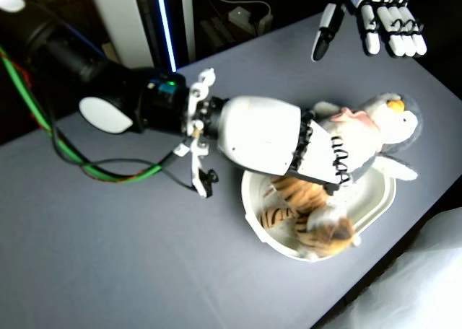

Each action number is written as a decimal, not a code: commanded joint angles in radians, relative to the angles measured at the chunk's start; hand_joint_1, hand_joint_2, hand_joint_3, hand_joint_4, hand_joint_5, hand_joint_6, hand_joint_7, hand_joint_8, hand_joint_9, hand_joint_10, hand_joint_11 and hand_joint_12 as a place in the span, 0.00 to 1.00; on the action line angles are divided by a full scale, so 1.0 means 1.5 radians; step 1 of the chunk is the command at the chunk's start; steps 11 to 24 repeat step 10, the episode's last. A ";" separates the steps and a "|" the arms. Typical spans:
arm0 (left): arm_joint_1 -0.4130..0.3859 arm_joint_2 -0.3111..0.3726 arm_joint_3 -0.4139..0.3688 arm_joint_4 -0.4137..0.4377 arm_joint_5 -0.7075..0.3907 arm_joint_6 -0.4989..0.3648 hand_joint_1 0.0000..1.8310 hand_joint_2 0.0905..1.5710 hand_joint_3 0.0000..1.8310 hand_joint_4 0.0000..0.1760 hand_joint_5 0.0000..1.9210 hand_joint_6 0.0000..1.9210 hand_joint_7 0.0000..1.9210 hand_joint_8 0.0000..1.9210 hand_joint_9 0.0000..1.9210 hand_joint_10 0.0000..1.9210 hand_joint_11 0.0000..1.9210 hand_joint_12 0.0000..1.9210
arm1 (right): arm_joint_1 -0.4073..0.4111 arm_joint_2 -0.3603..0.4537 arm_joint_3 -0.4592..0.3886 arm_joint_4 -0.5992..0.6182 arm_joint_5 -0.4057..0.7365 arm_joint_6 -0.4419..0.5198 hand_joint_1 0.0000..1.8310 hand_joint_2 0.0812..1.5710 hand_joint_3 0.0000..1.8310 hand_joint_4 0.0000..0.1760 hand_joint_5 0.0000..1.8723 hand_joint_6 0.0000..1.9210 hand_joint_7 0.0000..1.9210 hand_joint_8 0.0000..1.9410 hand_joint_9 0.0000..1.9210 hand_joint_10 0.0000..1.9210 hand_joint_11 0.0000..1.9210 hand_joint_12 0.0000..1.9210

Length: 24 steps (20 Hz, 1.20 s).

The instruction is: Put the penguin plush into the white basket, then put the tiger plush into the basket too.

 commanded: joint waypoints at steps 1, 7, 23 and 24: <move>-0.004 0.006 -0.005 0.011 -0.093 -0.005 0.46 0.43 0.00 1.00 0.00 0.00 0.00 0.00 0.00 0.00 0.00 0.00 | -0.007 0.017 -0.001 0.047 0.116 -0.001 0.42 0.50 0.00 0.76 0.00 0.00 0.00 0.00 0.00 0.00 0.00 0.06; 0.072 0.030 -0.022 0.009 -0.233 -0.103 0.47 0.43 0.00 0.86 0.00 0.00 0.00 0.00 0.00 0.00 0.00 0.00 | -0.213 0.121 -0.094 0.203 0.447 0.088 0.51 0.49 0.00 0.85 0.02 0.01 0.02 0.01 0.00 0.00 0.00 0.00; 0.124 0.034 -0.022 -0.001 -0.306 -0.172 0.46 0.46 0.01 0.98 0.00 0.00 0.00 0.00 0.00 0.00 0.00 0.00 | -0.307 0.142 -0.126 0.253 0.561 0.113 0.45 0.50 0.00 0.95 0.02 0.00 0.06 0.01 0.05 0.01 0.00 0.00; 0.124 0.034 -0.022 -0.001 -0.306 -0.172 0.46 0.46 0.01 0.98 0.00 0.00 0.00 0.00 0.00 0.00 0.00 0.00 | -0.307 0.142 -0.126 0.253 0.561 0.113 0.45 0.50 0.00 0.95 0.02 0.00 0.06 0.01 0.05 0.01 0.00 0.00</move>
